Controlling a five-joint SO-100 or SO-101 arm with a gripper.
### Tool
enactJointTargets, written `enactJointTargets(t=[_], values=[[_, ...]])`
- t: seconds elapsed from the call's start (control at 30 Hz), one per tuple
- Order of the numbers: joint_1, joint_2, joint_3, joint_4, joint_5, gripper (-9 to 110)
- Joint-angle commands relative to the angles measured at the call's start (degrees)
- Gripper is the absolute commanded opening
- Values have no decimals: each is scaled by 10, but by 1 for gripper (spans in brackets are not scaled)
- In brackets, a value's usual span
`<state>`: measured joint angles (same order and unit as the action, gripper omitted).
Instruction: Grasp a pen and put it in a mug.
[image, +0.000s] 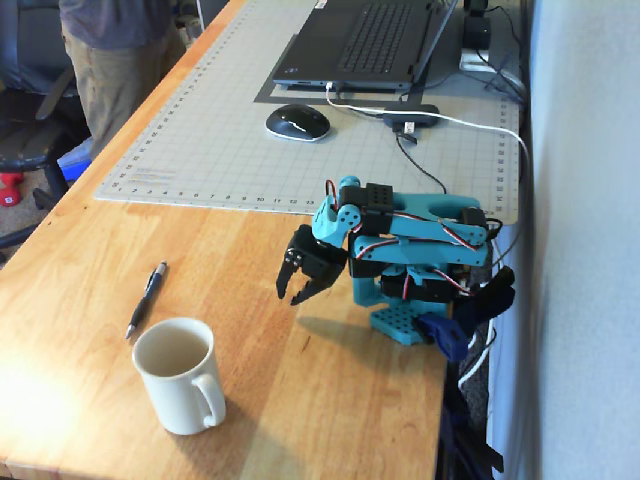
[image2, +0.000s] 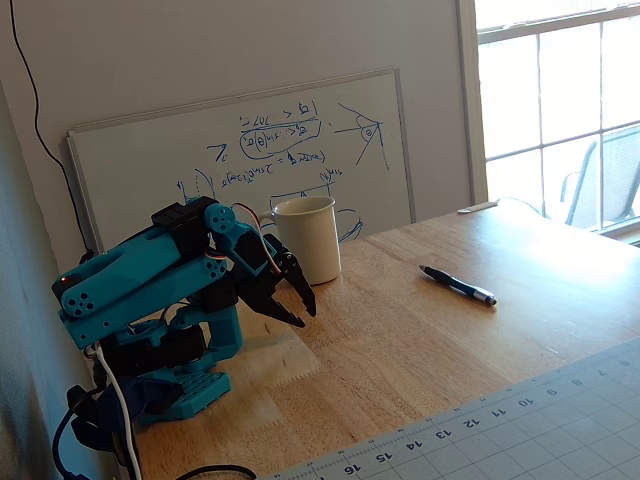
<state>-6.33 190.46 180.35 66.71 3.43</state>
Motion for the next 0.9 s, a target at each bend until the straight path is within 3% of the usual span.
enactJointTargets(t=[0.0,0.53,0.87], values=[[-1,17,-4,2,-6,6],[-2,-12,-26,2,-14,6],[-2,-369,-300,2,-47,6]])
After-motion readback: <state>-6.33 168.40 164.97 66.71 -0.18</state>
